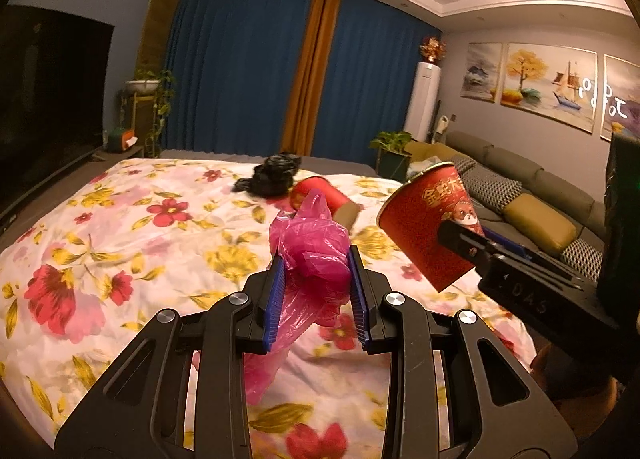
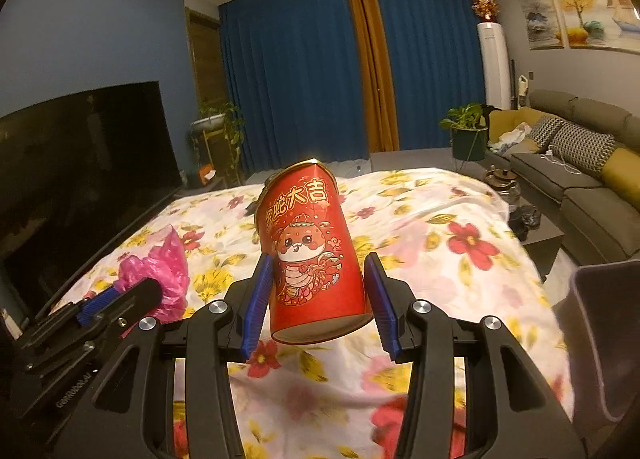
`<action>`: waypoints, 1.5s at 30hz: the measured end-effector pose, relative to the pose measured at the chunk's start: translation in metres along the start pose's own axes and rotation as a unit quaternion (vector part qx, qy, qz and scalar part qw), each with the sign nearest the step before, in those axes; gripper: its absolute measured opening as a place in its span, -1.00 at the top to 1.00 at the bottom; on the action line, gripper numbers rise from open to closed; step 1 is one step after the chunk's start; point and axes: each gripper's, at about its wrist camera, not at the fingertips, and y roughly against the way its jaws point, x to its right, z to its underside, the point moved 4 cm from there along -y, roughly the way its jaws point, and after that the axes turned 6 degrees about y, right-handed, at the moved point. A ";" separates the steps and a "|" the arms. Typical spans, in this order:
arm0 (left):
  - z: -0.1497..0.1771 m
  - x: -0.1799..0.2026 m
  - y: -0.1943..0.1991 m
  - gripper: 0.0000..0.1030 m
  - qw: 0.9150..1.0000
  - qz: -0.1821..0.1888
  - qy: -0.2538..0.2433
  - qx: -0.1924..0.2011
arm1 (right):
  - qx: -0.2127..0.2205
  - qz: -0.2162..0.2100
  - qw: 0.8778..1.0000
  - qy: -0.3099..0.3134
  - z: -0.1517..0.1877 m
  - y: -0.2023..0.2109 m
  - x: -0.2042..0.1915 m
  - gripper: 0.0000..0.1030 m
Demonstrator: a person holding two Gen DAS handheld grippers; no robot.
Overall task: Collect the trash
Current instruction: 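Lift the red can and pink bag and carry both over the bin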
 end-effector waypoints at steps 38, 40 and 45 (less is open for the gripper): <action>0.022 0.194 -0.030 0.44 0.981 0.174 -0.090 -0.015 | 0.053 0.169 0.982 -0.066 0.021 0.115 0.166 0.10; 0.028 0.216 -0.034 0.44 0.976 0.192 -0.097 -0.019 | 0.053 0.190 0.978 -0.070 0.026 0.124 0.183 0.10; 0.040 0.257 -0.044 0.44 0.968 0.224 -0.111 -0.024 | 0.053 0.236 0.967 -0.085 0.040 0.148 0.222 0.10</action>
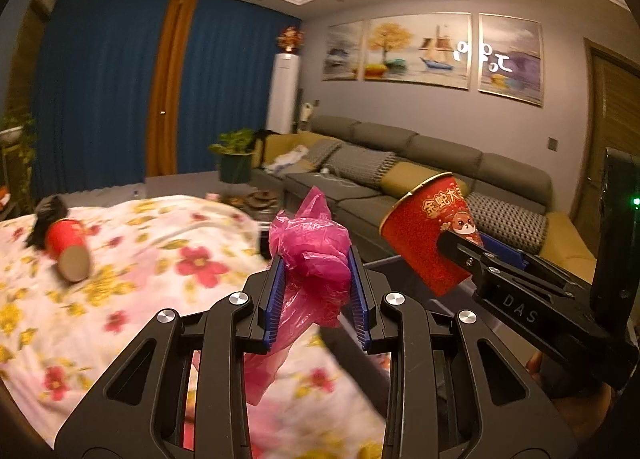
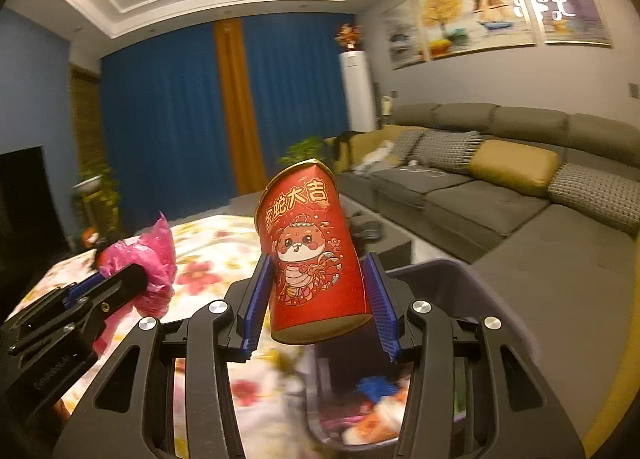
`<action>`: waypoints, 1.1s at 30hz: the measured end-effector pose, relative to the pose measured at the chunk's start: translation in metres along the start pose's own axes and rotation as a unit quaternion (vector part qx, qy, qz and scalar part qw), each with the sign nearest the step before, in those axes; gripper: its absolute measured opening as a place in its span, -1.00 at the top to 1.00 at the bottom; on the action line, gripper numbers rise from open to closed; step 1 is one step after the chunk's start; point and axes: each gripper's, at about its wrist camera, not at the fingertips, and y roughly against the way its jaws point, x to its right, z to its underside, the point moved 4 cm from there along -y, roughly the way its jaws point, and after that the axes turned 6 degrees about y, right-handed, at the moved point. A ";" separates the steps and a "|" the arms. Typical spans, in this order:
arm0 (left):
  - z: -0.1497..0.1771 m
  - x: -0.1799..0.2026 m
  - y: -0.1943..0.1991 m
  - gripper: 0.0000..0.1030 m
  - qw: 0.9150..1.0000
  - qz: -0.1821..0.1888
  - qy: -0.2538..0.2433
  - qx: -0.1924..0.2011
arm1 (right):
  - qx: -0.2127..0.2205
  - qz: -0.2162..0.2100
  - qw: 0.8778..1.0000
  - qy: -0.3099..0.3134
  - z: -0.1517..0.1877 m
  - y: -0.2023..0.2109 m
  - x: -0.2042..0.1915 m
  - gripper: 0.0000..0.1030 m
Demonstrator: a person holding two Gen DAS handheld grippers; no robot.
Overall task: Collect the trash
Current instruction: 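Lift the red can and pink bag and carry both over the bin, then open both tools to drop the pink bag and red can into the bin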
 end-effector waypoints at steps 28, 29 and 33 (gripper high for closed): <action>0.027 0.075 -0.087 0.44 0.997 0.066 -0.014 -0.044 | 0.003 0.053 0.998 -0.025 0.005 -0.005 0.066 0.09; 0.028 0.075 -0.089 0.44 0.997 0.067 -0.014 -0.045 | 0.003 0.053 0.998 -0.025 0.004 -0.005 0.066 0.09; 0.030 0.076 -0.094 0.44 0.996 0.069 -0.013 -0.049 | 0.002 0.053 0.998 -0.028 0.002 -0.007 0.067 0.09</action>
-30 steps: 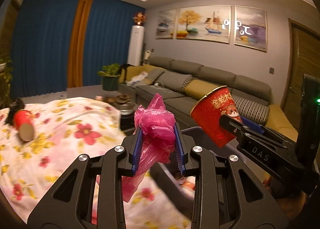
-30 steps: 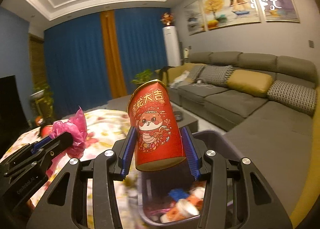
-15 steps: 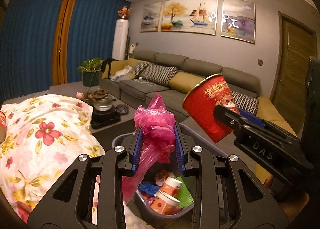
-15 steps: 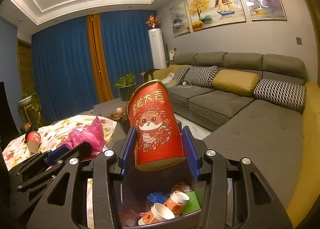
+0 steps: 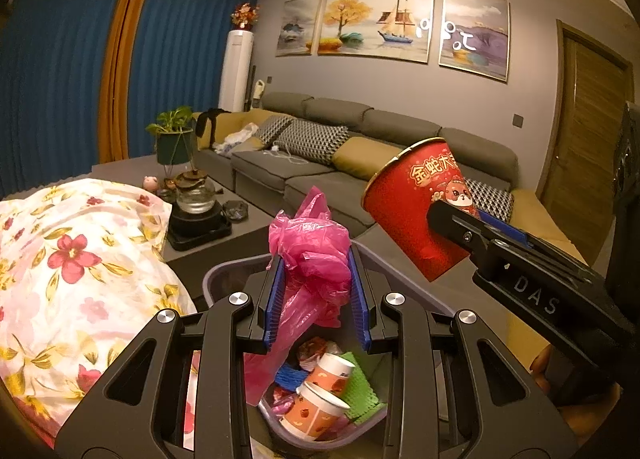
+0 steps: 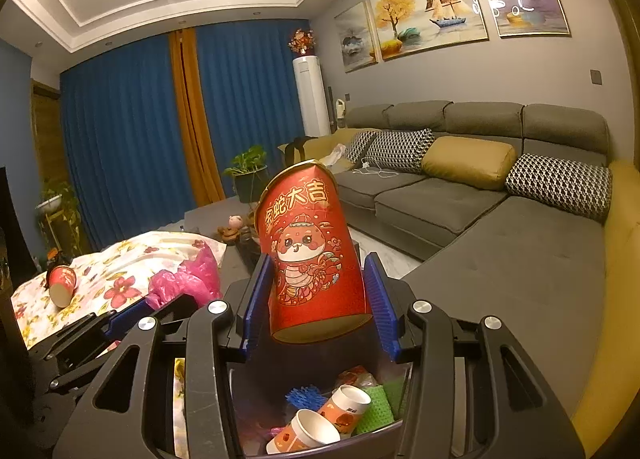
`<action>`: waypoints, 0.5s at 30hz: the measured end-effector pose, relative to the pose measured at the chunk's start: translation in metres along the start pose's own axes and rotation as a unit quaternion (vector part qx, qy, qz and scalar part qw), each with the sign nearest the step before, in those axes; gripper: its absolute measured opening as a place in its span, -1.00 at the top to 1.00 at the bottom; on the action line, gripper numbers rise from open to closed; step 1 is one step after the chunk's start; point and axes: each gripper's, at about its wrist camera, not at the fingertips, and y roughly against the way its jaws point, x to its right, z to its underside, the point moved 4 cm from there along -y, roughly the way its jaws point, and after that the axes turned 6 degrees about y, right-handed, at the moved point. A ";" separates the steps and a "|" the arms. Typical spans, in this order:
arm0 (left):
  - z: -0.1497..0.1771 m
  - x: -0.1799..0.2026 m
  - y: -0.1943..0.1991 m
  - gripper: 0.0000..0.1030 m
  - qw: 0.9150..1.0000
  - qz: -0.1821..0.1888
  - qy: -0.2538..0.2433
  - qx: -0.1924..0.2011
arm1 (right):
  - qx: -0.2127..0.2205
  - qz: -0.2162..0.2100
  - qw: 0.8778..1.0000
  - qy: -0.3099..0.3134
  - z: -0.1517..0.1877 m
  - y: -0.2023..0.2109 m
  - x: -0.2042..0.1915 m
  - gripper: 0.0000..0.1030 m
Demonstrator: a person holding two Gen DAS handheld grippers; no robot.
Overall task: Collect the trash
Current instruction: 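Open both tools to drop the pink bag and red can into the bin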
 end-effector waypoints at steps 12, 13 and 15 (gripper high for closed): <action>0.003 -0.006 -0.016 0.30 1.000 0.010 0.020 -0.017 | -0.001 -0.003 1.000 -0.009 -0.001 -0.008 0.002 -0.03; 0.005 -0.007 -0.018 0.28 0.999 0.010 0.020 -0.022 | -0.001 -0.002 1.000 -0.012 0.000 -0.008 0.003 -0.13; 0.008 -0.009 -0.021 -0.05 0.999 0.003 0.019 -0.030 | 0.001 0.002 1.000 -0.019 0.000 -0.006 0.005 -0.18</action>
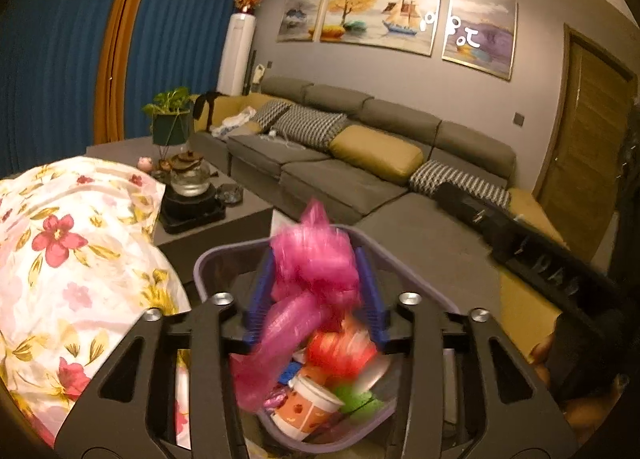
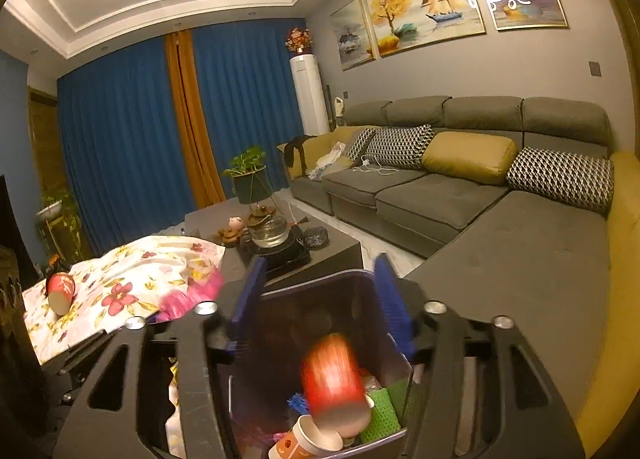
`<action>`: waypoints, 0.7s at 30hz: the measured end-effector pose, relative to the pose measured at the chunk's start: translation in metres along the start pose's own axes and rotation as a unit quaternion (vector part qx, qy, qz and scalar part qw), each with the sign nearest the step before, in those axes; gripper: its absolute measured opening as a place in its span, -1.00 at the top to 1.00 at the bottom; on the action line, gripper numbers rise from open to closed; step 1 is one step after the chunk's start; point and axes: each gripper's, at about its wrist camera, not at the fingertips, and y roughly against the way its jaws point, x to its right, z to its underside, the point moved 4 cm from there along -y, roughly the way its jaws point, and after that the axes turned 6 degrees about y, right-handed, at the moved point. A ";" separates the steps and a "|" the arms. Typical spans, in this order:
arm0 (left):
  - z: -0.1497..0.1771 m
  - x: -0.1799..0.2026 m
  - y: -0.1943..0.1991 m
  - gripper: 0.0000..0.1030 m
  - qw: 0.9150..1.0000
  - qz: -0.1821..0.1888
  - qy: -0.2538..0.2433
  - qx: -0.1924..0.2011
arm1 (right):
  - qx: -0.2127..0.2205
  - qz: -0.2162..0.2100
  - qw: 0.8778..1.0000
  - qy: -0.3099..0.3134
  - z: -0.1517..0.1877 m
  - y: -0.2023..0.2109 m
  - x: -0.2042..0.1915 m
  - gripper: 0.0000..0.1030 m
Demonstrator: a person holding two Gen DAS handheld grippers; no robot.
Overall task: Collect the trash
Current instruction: 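Open both tools to drop the pink bag and red can into the bin, then move both tools back toward the black bag and red cup on the bed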
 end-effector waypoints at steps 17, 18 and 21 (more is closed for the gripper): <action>0.008 -0.052 0.048 -0.71 0.995 -0.080 0.058 0.024 | -0.011 0.006 1.000 0.028 0.012 0.015 -0.026 -0.67; 0.008 -0.057 0.052 -0.71 0.994 -0.087 0.062 0.025 | -0.012 0.004 0.999 0.031 0.012 0.015 -0.029 -0.68; 0.006 -0.075 0.071 -0.72 0.990 -0.114 0.076 0.032 | -0.012 -0.003 0.999 0.039 0.012 0.017 -0.040 -0.71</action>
